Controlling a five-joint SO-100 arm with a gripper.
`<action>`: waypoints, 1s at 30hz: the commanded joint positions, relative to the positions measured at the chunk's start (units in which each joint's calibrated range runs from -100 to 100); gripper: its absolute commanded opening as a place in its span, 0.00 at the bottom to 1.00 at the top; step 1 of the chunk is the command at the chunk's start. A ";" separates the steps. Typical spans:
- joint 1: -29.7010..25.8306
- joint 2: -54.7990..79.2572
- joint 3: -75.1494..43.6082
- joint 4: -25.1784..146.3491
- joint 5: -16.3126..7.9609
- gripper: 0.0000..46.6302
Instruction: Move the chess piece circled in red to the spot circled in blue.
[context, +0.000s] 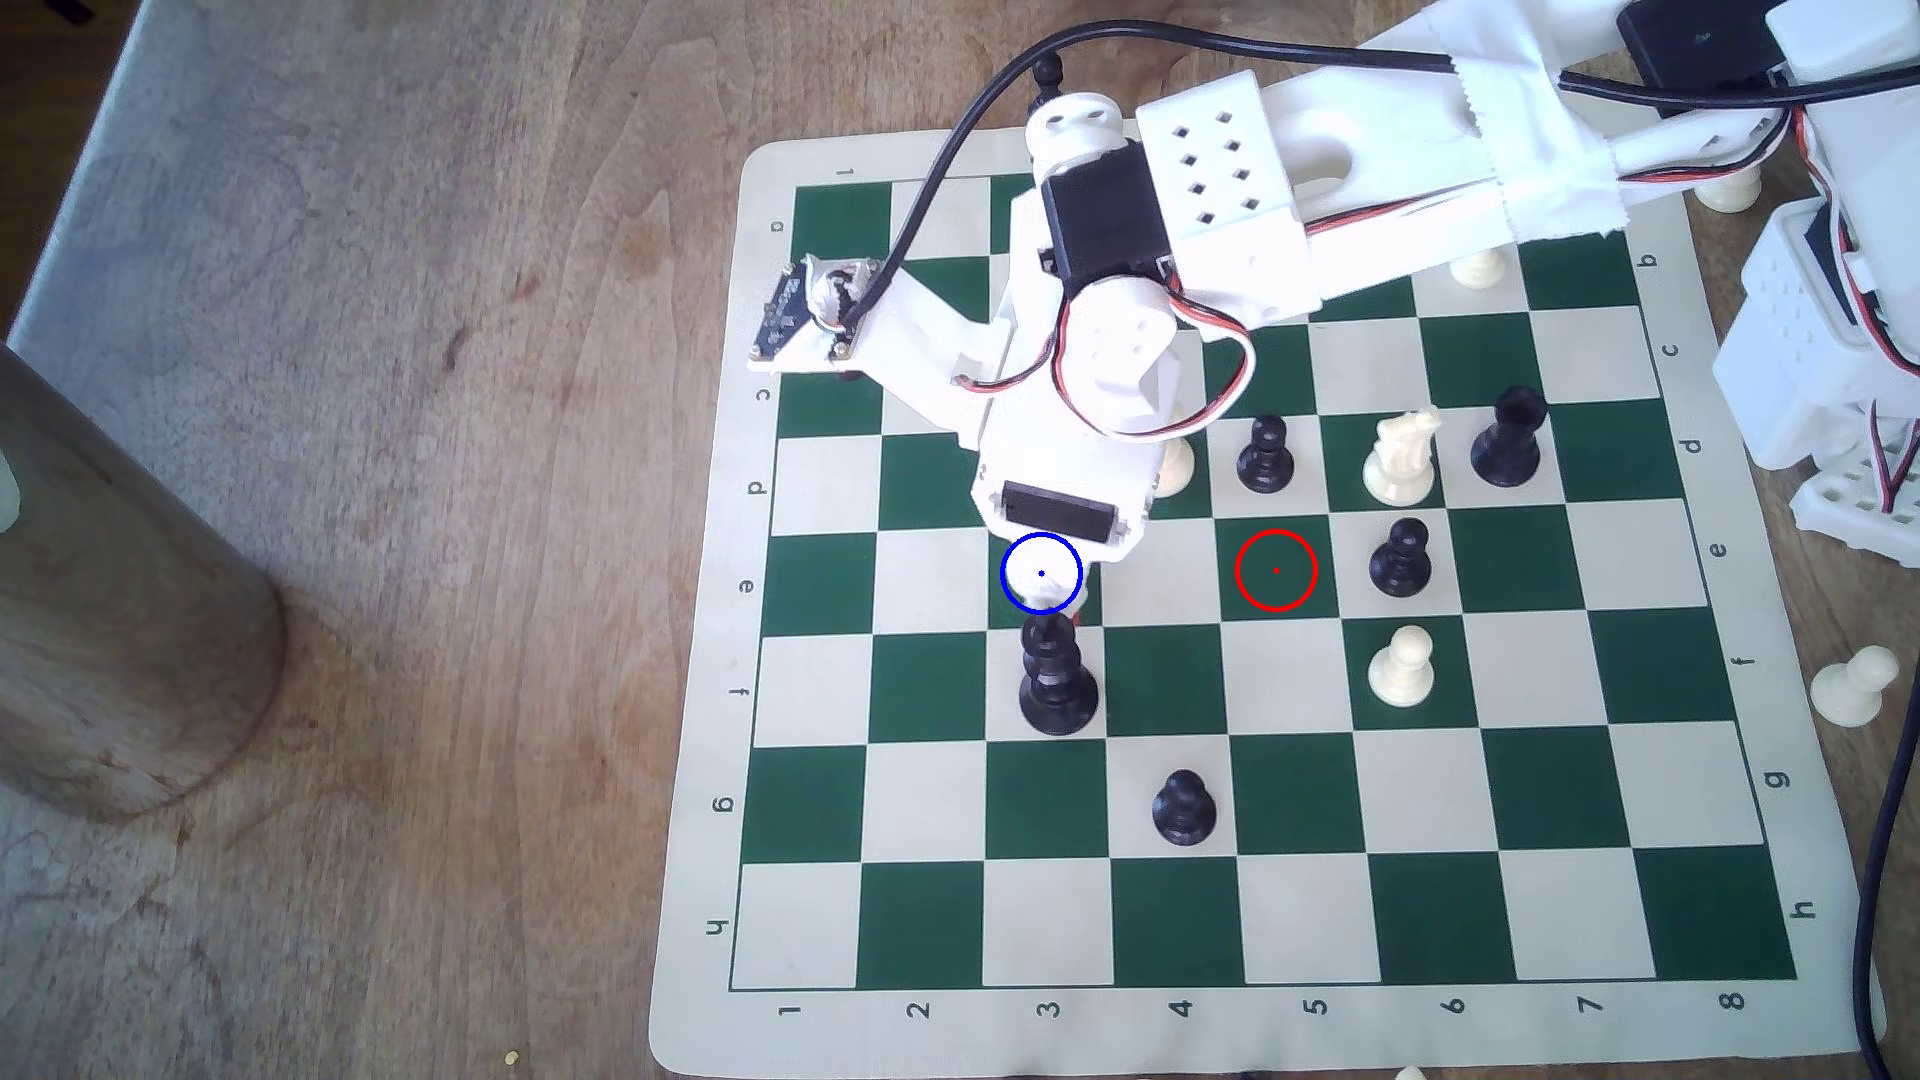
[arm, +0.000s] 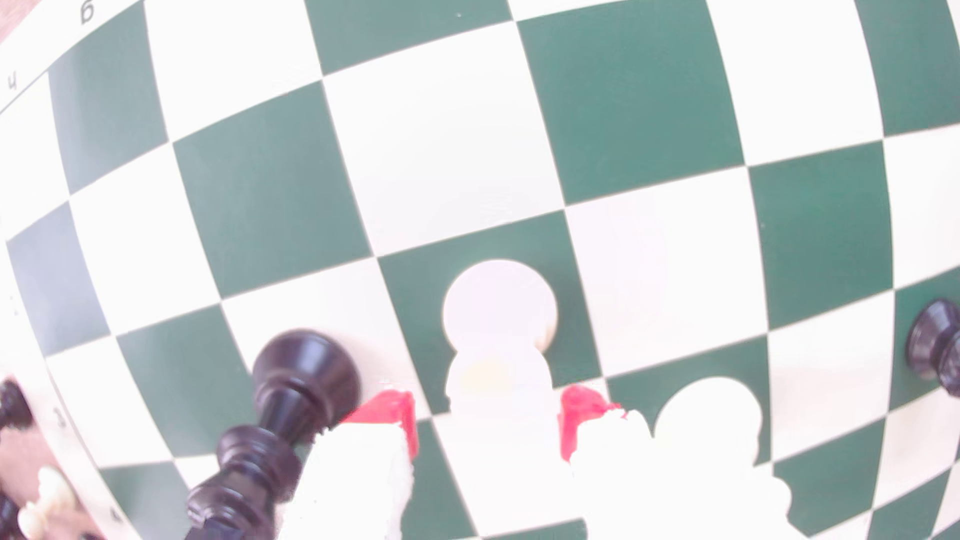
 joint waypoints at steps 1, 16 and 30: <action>0.17 -4.15 -2.44 1.30 0.15 0.32; 0.17 -37.17 30.20 1.96 0.78 0.40; 1.73 -82.50 64.74 8.43 3.08 0.22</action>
